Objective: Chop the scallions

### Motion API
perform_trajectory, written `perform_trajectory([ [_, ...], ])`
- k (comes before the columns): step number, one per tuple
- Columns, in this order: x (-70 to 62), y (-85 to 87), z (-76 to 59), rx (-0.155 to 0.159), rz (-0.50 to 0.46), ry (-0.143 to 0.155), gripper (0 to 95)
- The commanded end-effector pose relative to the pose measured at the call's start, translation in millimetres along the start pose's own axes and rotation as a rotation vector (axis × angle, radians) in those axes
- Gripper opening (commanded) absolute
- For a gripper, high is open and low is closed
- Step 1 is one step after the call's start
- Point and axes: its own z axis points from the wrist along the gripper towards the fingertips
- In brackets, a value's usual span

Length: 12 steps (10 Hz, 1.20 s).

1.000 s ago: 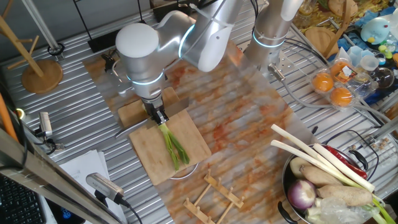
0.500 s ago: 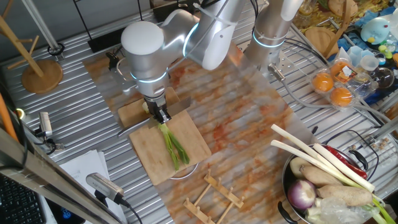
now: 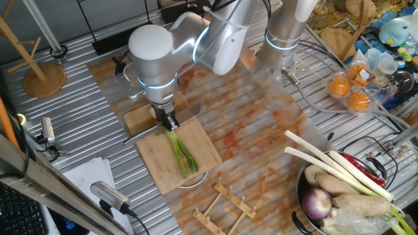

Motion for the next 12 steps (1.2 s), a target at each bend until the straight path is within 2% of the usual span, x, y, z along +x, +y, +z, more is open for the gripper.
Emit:
perform_trajectory([
  [1,-0.3,0.5,2.9,0.000,0.002,0.000,0.0],
  [12,3.4,1.6,11.3,0.002,0.022,0.029,0.0],
])
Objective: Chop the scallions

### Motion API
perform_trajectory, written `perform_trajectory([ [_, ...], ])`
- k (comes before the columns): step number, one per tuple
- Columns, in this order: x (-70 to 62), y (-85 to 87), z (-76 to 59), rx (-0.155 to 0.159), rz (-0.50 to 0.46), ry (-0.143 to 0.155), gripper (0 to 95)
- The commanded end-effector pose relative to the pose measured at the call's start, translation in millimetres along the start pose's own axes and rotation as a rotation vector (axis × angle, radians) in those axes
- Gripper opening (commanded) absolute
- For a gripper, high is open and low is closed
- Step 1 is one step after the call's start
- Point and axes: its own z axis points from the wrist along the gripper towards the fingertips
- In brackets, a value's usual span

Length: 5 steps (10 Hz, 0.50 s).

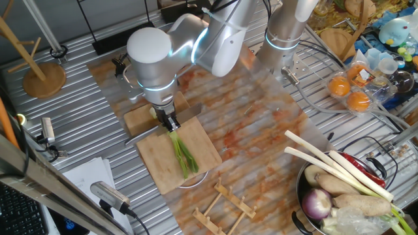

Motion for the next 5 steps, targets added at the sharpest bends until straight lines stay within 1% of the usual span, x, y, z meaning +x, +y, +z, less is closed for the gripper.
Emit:
perform_trajectory([
  [1,0.3,0.9,14.7,0.008,0.010,-0.005,0.0],
  [2,0.3,1.2,17.5,0.017,0.012,-0.006,0.0],
  [3,0.4,0.9,16.8,0.035,0.009,-0.003,0.0],
  [4,0.4,0.8,16.9,0.044,0.011,0.001,0.0],
  [5,0.4,0.9,18.5,0.043,0.017,0.001,0.0],
])
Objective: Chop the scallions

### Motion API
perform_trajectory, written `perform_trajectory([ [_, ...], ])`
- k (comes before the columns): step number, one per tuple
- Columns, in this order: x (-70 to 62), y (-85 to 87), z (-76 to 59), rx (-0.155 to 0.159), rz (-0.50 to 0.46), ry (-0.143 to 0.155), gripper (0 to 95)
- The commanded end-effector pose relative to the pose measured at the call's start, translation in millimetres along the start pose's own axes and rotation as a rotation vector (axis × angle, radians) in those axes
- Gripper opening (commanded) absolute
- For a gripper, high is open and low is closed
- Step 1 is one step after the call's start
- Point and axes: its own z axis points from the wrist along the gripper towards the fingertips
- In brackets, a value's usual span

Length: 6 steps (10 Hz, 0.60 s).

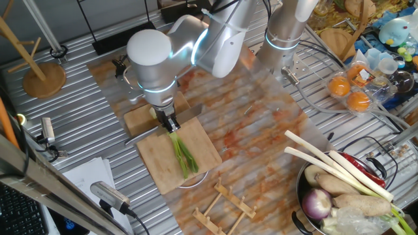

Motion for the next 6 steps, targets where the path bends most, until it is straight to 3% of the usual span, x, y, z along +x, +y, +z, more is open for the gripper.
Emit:
perform_trajectory([
  [1,-0.8,0.8,22.6,-0.004,0.010,0.001,0.0],
  [6,0.3,2.8,33.4,-0.002,0.009,0.005,0.0],
])
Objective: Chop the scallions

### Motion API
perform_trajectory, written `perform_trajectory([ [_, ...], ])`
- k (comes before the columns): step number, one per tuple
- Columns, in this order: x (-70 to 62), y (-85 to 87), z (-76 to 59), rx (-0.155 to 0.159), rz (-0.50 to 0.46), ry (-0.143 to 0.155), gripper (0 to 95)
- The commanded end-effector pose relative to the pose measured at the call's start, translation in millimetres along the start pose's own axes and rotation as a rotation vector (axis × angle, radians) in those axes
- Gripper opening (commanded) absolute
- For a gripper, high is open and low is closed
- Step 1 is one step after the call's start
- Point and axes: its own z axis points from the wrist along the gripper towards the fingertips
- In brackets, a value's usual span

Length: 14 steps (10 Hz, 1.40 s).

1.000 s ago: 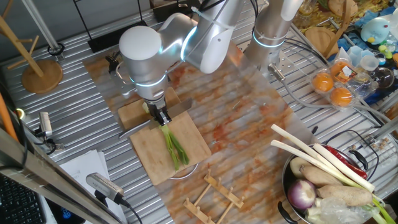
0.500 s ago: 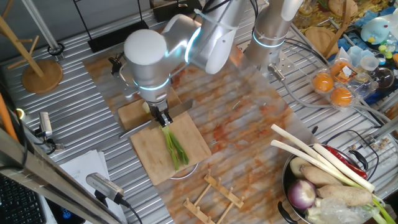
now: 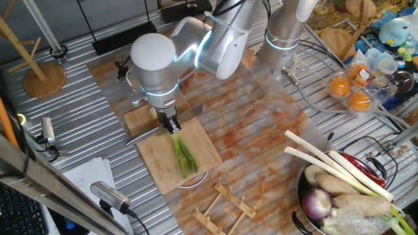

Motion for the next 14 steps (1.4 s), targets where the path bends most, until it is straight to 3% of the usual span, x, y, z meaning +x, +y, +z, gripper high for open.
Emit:
perform_trajectory([
  [1,2.5,1.6,35.7,-0.008,-0.006,0.001,0.0],
  [2,2.5,1.6,35.7,-0.008,-0.006,0.001,0.0],
  [3,13.3,0.5,33.4,-0.009,-0.018,-0.001,0.0],
  [6,25.7,0.7,31.8,-0.038,-0.013,-0.010,0.0],
  [7,32.2,2.2,36.2,-0.033,-0.014,-0.017,0.0],
  [9,31.8,4.4,45.2,-0.016,-0.015,-0.027,0.0],
  [11,0.2,2.2,36.5,-0.013,-0.022,-0.017,0.0],
  [14,-27.8,14.2,31.9,-0.019,-0.020,-0.032,0.0],
])
